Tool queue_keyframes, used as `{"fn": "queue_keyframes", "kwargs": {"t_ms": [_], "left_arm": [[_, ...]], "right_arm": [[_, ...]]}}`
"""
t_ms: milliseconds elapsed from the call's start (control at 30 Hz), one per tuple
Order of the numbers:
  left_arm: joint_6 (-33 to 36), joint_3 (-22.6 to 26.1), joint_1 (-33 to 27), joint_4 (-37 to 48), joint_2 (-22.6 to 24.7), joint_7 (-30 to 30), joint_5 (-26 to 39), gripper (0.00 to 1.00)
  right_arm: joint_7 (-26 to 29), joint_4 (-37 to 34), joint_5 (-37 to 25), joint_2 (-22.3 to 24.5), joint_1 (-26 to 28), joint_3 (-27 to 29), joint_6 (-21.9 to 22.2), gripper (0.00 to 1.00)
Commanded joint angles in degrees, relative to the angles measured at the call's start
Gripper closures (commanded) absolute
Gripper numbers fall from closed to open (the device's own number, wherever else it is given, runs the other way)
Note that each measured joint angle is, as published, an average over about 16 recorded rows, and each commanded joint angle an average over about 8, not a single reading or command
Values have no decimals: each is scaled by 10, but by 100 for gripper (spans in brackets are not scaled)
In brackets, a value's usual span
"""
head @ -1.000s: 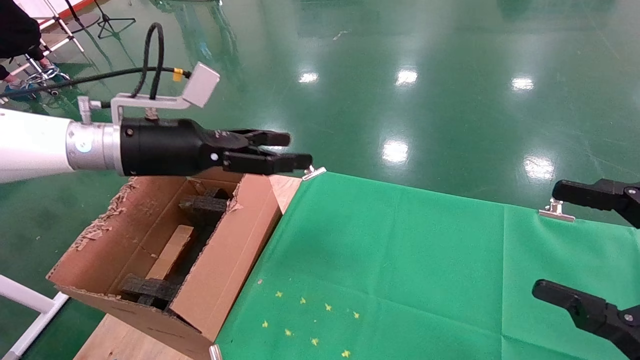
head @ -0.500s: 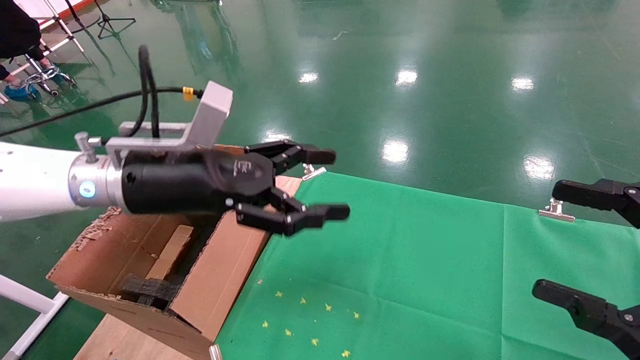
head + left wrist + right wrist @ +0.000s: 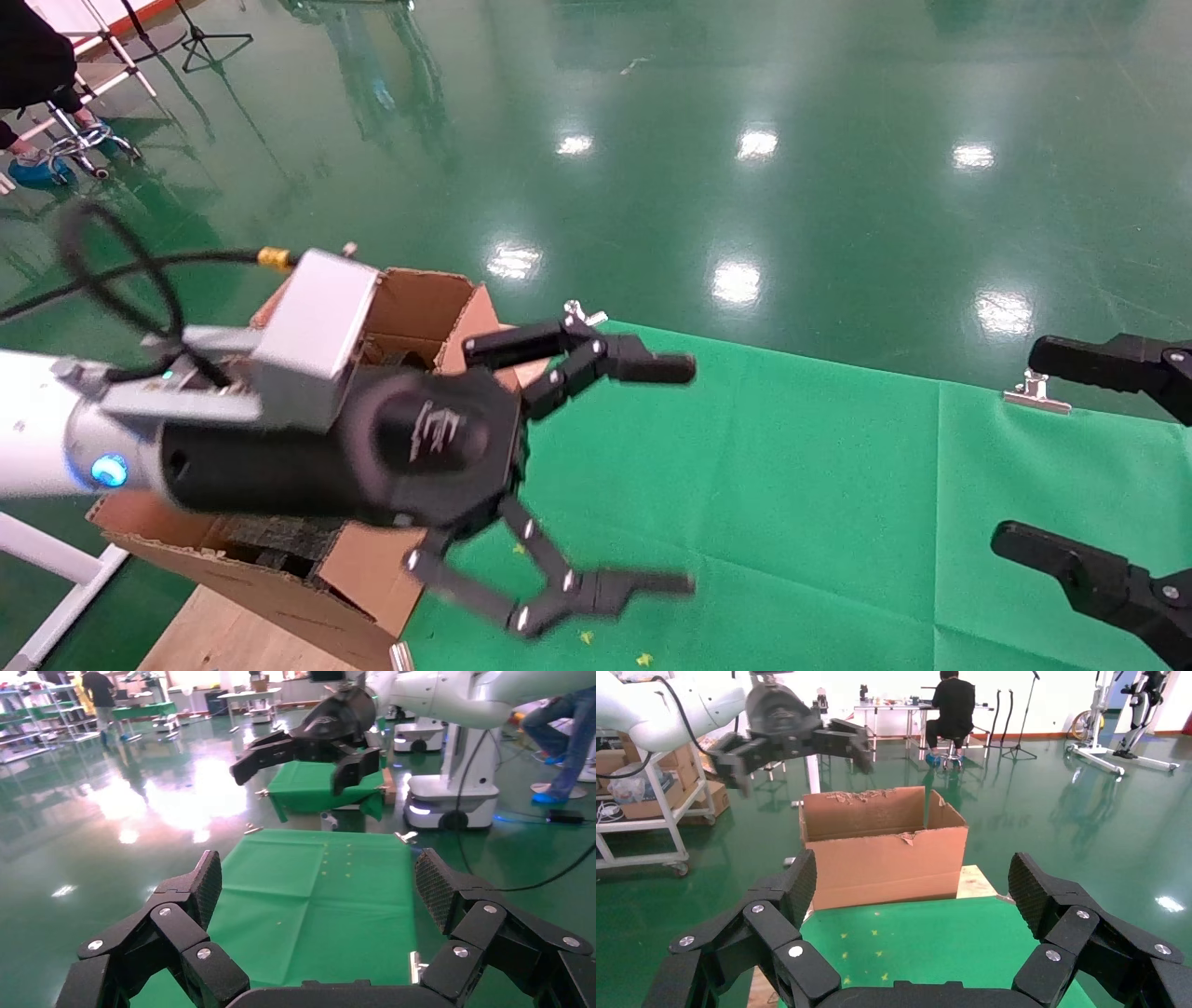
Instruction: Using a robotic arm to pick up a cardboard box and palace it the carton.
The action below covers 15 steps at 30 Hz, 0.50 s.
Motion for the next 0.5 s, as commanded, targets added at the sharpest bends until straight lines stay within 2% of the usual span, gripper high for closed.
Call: {"fn": "queue_keyframes", "kwargs": {"t_ms": [33,500], "left_arm": [[2,-13,17,-19,-1,10,-9,0],[1,-8,10,-11,-1,7,-6,0]], "right_arm": [[0,0,0,0,0,0,0,0],[0,0,0,0,0,0,0,0]]}}
